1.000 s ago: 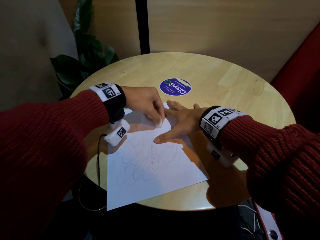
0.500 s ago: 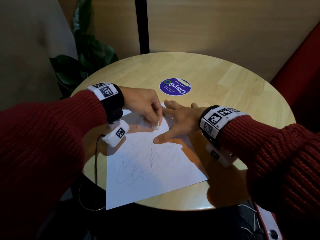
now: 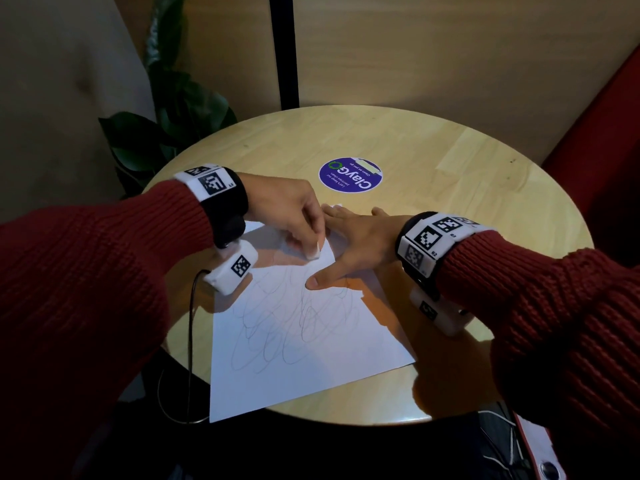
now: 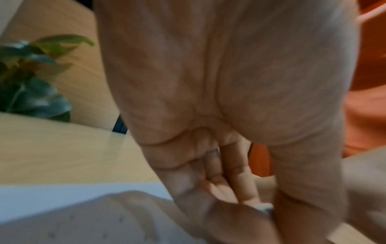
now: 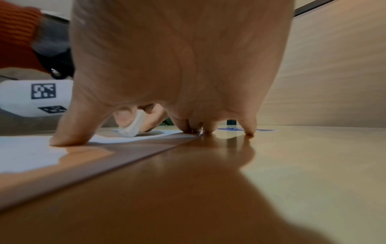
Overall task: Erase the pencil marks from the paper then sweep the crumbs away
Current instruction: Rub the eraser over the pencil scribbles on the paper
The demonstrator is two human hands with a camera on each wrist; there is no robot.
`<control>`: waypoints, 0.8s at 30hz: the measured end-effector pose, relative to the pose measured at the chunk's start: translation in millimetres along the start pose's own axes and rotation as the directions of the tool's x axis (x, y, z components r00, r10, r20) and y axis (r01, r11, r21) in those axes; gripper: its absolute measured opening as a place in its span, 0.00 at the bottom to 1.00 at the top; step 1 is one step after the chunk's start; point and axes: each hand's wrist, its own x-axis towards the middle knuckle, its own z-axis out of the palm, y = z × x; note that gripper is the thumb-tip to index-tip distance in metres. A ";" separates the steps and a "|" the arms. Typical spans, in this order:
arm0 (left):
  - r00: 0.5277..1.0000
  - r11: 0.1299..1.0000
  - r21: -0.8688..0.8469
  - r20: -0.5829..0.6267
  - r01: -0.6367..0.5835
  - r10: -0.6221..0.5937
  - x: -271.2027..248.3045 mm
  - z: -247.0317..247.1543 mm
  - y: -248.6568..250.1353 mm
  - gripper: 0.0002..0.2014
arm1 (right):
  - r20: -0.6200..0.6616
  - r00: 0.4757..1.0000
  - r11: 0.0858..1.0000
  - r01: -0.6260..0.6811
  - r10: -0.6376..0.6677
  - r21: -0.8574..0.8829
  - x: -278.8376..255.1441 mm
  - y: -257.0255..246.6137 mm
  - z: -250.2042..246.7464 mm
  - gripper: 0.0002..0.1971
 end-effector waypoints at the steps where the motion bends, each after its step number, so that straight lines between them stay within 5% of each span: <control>1: 1.000 1.000 0.005 -0.018 -0.001 0.001 1.5 -1.1 -1.3 0.05 | 0.001 1.000 1.000 -0.002 0.002 0.001 -0.7 -0.2 -0.3 0.66; 4: 0.982 1.000 0.026 -0.188 -0.001 0.005 5.9 -7.0 -8.1 0.04 | -0.001 1.000 1.000 -0.004 0.004 -0.012 -2.5 -1.8 -1.1 0.66; 8: 0.999 0.998 0.059 0.053 0.010 -0.013 -3.2 -0.4 2.3 0.04 | 0.004 1.000 1.000 -0.016 0.016 -0.018 0.0 -1.5 0.7 0.67; 13: 0.986 0.996 0.087 -0.165 0.020 -0.005 0.1 -5.8 -8.8 0.02 | 0.015 1.000 0.999 -0.012 0.012 -0.038 -4.1 -2.6 -1.1 0.65; 16: 0.998 0.999 0.038 0.049 0.029 -0.030 -10.1 2.5 -2.4 0.04 | 0.024 1.000 1.000 -0.002 0.003 -0.023 -2.2 -3.1 0.1 0.61; 21: 0.987 0.997 0.067 -0.162 0.025 -0.013 -7.7 -3.7 -11.9 0.03 | 0.042 0.999 0.999 -0.014 0.016 -0.034 -2.3 -2.7 -0.4 0.59; 24: 1.000 1.000 0.024 0.013 0.009 -0.009 -14.3 4.8 -6.9 0.04 | 0.030 0.999 1.000 -0.016 0.017 -0.022 -2.5 -3.4 0.7 0.58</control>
